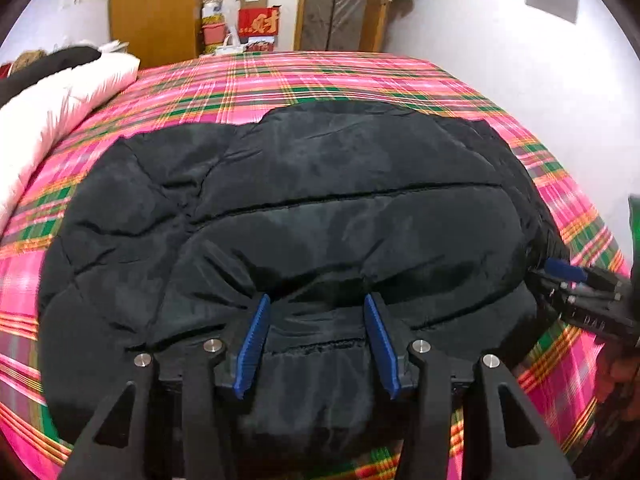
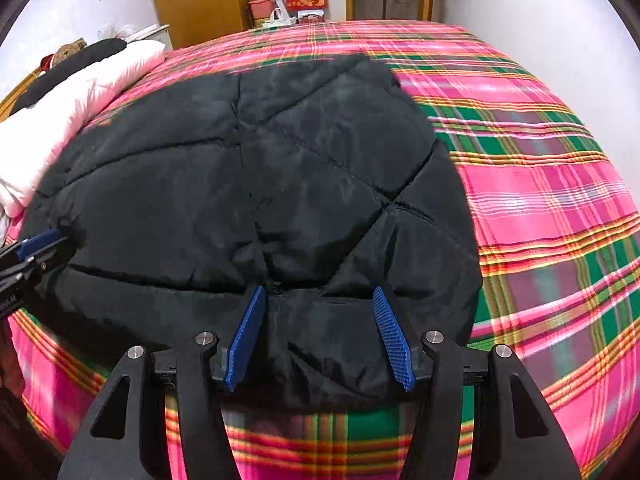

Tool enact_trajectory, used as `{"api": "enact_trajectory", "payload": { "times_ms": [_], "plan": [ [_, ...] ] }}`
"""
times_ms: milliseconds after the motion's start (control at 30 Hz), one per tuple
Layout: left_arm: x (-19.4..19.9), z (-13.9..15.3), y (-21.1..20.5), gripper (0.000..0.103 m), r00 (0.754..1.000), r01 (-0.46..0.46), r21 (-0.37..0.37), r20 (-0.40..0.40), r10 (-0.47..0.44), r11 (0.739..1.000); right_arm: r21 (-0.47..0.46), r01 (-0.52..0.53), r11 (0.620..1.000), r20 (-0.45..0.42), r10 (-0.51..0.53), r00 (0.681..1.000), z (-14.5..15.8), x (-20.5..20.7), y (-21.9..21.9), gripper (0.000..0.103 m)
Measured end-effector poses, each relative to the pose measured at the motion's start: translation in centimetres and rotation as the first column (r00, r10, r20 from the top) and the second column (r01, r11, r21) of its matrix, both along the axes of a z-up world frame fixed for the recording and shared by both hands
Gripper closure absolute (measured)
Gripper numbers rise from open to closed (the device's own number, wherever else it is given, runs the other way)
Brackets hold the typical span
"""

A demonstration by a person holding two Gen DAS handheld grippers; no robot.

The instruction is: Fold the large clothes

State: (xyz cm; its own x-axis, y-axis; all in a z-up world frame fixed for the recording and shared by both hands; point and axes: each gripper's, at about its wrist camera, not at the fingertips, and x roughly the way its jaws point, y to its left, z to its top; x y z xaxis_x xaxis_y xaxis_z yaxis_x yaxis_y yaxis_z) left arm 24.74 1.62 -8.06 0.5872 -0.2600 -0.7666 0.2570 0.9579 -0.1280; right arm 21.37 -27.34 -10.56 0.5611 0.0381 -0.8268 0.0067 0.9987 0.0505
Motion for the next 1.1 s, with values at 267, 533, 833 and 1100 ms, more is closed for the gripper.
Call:
{"api": "enact_trajectory", "payload": {
  "times_ms": [267,533,833,1100],
  "plan": [
    [0.8,-0.6,-0.5,0.052,1.0,-0.012,0.012,-0.015,0.012,1.0,-0.042,-0.002,0.999,-0.022,0.001,1.0,-1.0,0.9,0.9,0.047],
    [0.3,2.0,-0.5,0.052,1.0,-0.01,0.032,0.024,0.01,0.999,0.005,0.023,1.0,0.077,-0.024,0.997,4.4,-1.1,1.0,0.047],
    [1.7,2.8,2.0,0.052,0.996,-0.08,0.027,0.033,0.079,0.996,0.0,0.01,1.0,0.059,-0.01,0.998,3.9,2.6,1.2,0.047],
    [2.7,2.4,2.0,0.051,0.997,-0.072,0.035,0.02,0.071,0.997,0.033,0.036,0.999,0.012,-0.037,0.999,3.0,3.9,0.1,0.047]
  ]
}}
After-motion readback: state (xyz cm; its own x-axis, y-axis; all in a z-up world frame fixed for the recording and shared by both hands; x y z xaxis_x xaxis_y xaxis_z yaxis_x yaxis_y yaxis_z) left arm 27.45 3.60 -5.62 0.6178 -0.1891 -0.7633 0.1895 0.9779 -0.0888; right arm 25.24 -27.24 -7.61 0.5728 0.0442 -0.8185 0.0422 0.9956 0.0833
